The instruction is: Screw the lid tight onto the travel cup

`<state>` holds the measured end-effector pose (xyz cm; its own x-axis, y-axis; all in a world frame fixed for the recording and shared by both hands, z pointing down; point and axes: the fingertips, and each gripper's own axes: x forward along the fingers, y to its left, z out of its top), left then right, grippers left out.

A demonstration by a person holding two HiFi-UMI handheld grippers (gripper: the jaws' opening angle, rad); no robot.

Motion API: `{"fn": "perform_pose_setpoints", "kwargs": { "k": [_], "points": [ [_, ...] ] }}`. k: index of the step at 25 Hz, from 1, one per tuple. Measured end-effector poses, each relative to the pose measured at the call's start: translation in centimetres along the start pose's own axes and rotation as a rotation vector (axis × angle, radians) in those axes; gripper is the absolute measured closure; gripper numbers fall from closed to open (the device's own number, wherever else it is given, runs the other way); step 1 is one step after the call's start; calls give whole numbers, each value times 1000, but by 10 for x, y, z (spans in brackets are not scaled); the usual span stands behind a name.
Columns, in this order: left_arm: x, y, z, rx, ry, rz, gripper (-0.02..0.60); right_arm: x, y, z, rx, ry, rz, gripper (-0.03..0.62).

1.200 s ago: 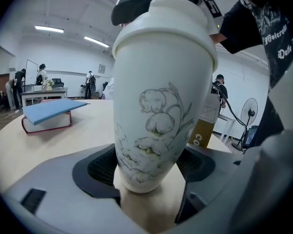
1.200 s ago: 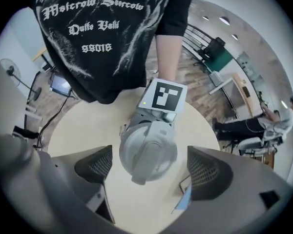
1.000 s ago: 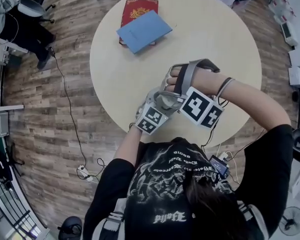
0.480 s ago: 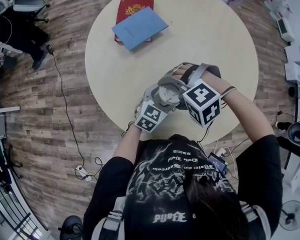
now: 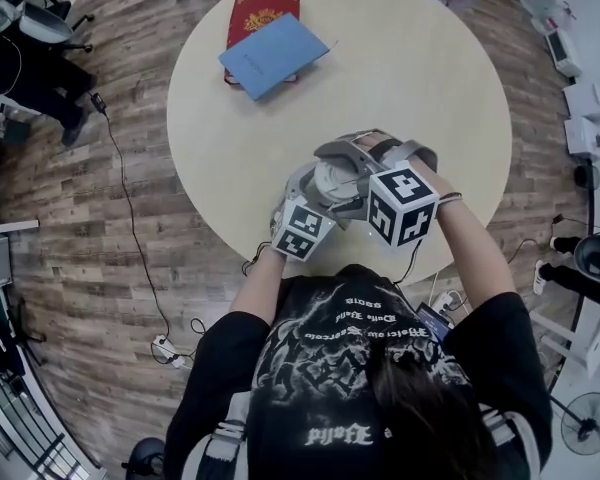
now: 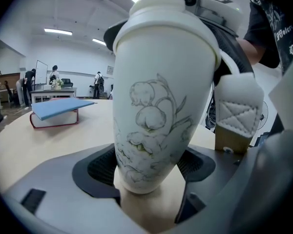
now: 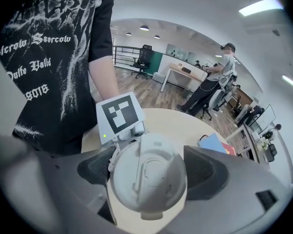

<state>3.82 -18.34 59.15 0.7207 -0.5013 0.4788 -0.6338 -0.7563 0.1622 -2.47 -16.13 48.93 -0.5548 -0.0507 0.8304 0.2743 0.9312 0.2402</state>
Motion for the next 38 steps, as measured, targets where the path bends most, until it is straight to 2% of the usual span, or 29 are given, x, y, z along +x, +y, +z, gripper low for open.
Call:
{"fn": "perform_pose_setpoints", "kwargs": {
  "k": [4,7,9,11,13,16,18,23,26,28,31,34,38],
  "points": [
    [1,-2,0,2,11,-4,189,0,-3,0,61,-15,-45,149],
    [-2,-2,-1,6,24,-15,189,0,-4,-1,125,13,-55,132],
    [-1,-2,-1,-31,23,-24,189,-5,-2,1,180,-11,-52,104],
    [1,-6,-4,-103,24,-41,189,-17,-2,4,265,-80,-69,86],
    [0,-5,-6,-129,32,-39,189,-34,-10,9,358,-178,-125,71],
    [-8,2,-8,-90,62,-2,187,-61,-22,9,487,-314,-250,71],
    [-18,2,-9,-92,64,12,187,-76,-21,2,561,-376,-325,72],
    [-45,0,6,-196,7,39,187,-105,-11,-18,643,-465,-501,103],
    [-58,-1,10,-202,-21,96,187,-115,-1,-27,674,-524,-602,103],
    [-69,-5,11,-192,-39,129,187,-117,12,-35,735,-534,-656,103],
    [-85,-13,14,-171,-70,153,187,-113,33,-52,810,-490,-707,103],
    [-97,-23,13,-172,-98,165,187,-101,57,-63,844,-450,-707,103],
    [-111,-34,10,-200,-138,194,187,-84,90,-86,978,-450,-724,111]
  ]
}}
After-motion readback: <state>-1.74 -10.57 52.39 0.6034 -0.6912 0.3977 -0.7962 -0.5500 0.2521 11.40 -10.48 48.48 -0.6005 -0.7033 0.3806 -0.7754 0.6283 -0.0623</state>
